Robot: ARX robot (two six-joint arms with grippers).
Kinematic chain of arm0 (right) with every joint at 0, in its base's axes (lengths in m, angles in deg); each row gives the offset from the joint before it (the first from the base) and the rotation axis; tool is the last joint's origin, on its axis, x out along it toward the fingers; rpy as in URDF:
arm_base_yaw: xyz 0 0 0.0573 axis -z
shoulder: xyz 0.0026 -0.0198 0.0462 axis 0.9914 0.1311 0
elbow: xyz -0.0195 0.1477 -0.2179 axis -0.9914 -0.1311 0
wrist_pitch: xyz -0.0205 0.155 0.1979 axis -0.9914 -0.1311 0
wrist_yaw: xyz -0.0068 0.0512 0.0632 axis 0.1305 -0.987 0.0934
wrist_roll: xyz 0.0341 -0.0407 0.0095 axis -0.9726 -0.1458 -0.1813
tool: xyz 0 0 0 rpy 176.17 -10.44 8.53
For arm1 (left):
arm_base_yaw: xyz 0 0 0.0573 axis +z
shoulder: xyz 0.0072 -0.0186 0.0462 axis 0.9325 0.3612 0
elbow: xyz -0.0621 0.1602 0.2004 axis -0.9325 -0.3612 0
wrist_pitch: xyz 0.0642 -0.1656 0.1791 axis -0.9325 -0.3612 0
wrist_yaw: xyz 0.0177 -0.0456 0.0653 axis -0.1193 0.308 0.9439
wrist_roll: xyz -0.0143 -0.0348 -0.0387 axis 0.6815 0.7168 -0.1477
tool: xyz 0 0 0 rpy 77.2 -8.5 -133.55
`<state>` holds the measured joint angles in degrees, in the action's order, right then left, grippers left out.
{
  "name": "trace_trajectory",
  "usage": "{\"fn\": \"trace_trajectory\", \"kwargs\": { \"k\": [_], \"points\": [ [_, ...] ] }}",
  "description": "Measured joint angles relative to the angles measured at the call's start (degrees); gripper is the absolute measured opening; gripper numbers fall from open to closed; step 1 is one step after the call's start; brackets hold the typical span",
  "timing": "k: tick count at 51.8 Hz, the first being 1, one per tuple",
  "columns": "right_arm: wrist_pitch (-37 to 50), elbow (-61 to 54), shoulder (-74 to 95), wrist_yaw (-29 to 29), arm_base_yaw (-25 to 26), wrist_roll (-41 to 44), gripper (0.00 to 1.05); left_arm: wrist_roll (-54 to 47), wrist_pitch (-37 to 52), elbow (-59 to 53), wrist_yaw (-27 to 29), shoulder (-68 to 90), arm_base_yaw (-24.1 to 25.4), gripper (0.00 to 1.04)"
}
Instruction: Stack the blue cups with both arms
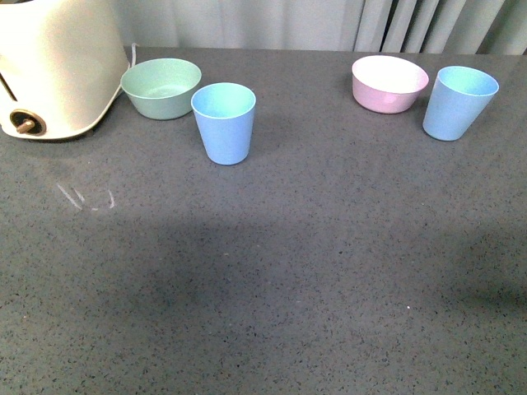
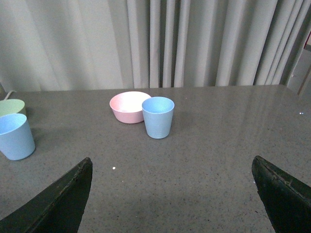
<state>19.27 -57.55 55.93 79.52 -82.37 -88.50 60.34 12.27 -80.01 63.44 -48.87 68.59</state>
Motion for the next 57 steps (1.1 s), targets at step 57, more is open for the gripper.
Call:
{"fn": "trace_trajectory", "kwargs": {
  "k": [57],
  "points": [
    [0.0,0.0,-0.02,0.0,0.0,0.0,0.96,17.64,-2.29,34.67,0.63,70.2,-15.98,0.96]
  ]
}}
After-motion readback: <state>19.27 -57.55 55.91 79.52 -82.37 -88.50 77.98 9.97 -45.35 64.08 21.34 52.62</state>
